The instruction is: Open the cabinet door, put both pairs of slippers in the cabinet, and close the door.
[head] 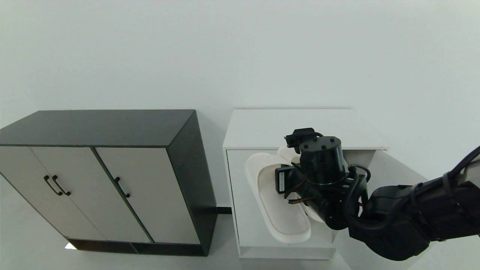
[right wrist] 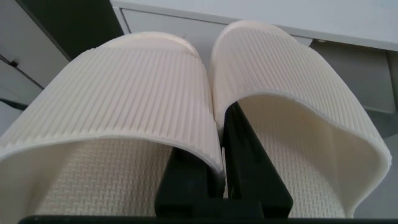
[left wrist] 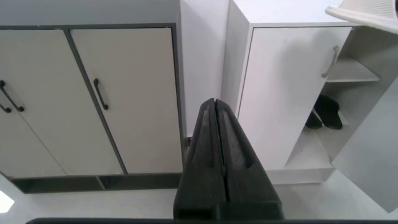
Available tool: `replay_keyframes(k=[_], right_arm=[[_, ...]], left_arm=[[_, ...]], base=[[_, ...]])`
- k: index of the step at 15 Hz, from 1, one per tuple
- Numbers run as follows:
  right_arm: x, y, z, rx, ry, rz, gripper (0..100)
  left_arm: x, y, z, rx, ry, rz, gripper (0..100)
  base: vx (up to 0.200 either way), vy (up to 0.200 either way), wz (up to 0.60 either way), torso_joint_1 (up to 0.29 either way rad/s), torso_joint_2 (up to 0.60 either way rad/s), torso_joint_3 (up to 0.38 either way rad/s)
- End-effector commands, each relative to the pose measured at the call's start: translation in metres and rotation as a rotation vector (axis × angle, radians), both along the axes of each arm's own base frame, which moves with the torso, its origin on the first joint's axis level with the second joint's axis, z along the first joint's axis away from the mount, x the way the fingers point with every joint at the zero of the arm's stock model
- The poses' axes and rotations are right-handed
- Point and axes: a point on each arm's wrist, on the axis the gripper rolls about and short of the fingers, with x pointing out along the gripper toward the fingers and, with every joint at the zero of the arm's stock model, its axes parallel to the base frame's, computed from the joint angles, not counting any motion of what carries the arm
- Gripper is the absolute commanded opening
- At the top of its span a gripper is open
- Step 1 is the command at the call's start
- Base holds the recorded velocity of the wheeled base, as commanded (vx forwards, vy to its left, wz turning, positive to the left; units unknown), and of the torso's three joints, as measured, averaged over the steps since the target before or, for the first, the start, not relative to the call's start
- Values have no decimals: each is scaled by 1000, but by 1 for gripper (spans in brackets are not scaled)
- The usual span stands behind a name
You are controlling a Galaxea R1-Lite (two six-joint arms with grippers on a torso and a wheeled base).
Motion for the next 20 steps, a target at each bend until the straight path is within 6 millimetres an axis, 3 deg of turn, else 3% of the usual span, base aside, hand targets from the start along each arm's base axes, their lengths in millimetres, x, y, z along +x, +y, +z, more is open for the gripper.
replay_keyframes(k=[1,8,20], right_arm=[[0,0,-1,-2,2,-1,0],[0,1,-1,2,-3,3,0],[1,7,-14,-22,17,11,0]], left_arm=[[0,0,0,0,1,1,0],[0,0,0,-2,0,2,0],[0,0,0,-2,1,1,0]], base=[[0,0,0,0,0,0],[0,0,0,0,0,0],[0,-200,0,4,5,2]])
